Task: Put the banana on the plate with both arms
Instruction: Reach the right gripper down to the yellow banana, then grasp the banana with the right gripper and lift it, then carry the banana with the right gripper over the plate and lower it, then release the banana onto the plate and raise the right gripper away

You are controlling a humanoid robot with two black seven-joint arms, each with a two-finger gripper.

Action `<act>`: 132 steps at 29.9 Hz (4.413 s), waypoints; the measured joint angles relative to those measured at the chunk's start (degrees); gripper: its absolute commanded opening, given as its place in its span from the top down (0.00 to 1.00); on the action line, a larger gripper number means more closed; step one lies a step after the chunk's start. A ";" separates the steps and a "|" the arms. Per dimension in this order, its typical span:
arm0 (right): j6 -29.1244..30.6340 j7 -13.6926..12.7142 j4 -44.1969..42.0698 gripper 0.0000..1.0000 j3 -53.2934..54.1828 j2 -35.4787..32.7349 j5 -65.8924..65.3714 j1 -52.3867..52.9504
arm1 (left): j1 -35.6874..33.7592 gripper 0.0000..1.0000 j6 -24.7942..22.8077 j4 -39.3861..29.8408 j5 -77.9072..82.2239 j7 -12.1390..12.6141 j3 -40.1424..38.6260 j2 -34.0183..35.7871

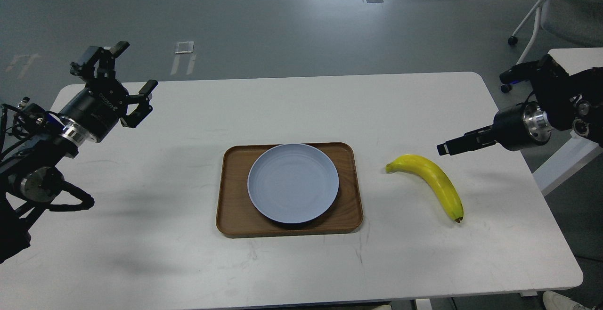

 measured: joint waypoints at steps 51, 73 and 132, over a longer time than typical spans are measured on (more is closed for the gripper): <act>-0.33 0.00 -1.95 0.90 -9.18 12.85 2.83 12.21 | -0.53 0.02 0.00 -0.15 -0.03 0.00 -0.86 2.28; 0.01 -0.01 -14.03 0.88 -13.85 40.90 20.36 5.50 | -0.46 0.02 0.00 -0.16 -0.03 0.00 -0.94 3.07; 0.00 -0.01 -15.86 0.02 25.79 17.13 59.26 -17.26 | 0.33 0.02 0.00 0.43 0.01 0.00 -0.90 0.21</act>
